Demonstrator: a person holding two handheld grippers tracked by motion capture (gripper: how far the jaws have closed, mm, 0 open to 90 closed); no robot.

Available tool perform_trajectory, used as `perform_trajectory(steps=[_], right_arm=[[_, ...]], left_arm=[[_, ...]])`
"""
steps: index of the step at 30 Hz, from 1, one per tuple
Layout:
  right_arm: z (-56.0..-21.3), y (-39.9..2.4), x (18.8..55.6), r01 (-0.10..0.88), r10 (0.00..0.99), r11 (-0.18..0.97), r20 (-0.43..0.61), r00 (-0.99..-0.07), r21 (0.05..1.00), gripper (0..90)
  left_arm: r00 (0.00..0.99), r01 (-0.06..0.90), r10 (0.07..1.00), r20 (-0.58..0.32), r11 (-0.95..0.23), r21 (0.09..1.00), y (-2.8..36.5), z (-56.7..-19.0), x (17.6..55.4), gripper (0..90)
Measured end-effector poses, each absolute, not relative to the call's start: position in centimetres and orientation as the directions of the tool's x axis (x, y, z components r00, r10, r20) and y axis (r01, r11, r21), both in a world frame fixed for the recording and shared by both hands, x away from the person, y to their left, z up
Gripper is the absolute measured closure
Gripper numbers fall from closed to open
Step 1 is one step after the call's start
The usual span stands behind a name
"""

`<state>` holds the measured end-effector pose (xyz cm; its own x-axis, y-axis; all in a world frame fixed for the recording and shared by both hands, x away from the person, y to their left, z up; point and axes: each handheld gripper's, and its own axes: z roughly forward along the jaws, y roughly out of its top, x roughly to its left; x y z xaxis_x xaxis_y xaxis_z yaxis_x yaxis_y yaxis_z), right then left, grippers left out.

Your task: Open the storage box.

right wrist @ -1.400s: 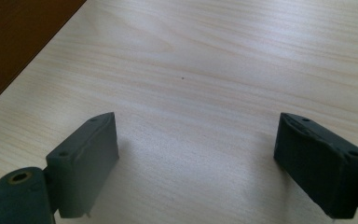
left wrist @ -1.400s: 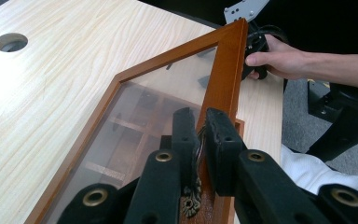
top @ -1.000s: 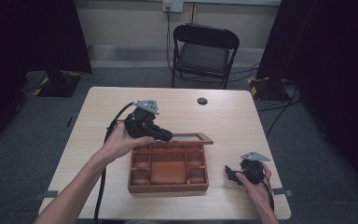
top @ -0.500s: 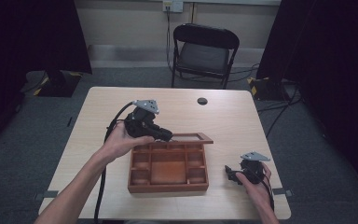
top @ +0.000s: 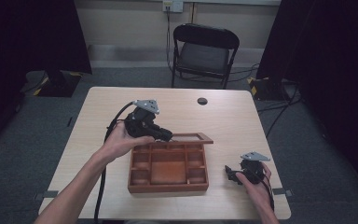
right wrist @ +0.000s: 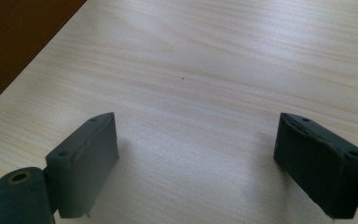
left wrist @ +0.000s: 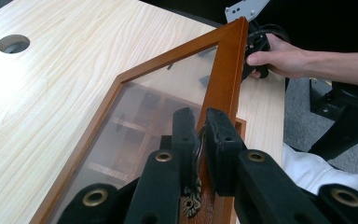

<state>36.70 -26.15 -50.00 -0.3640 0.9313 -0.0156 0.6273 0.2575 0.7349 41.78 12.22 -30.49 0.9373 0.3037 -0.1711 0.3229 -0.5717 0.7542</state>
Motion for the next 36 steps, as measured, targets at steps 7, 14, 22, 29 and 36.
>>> perform_trajectory(steps=[7,14,22,29,36], right_arm=[[-50.0,-26.15,36.7,0.627,0.931,0.258,-0.016,-0.364,0.735,12.6],[-50.0,-26.15,36.7,0.627,0.931,0.258,-0.016,-0.364,0.735,12.6],[-50.0,-26.15,36.7,0.627,0.931,0.257,-0.015,-0.364,0.735,12.6],[-50.0,-26.15,36.7,0.627,0.931,0.258,-0.016,-0.364,0.735,12.6],[-50.0,-26.15,36.7,0.627,0.931,0.258,-0.016,-0.364,0.735,12.6]], left_arm=[[0.937,0.326,0.302,-0.176,-0.571,0.754,12.28,-30.5,41.84,82.7],[0.939,0.321,0.3,-0.171,-0.577,0.751,12.21,-30.44,41.86,82.7],[0.939,0.32,0.299,-0.17,-0.578,0.75,12.23,-30.4,41.92,82.7],[0.939,0.321,0.299,-0.171,-0.581,0.748,12.17,-30.44,41.84,82.7],[0.939,0.32,0.298,-0.171,-0.58,0.749,12.19,-30.43,41.86,82.7]])
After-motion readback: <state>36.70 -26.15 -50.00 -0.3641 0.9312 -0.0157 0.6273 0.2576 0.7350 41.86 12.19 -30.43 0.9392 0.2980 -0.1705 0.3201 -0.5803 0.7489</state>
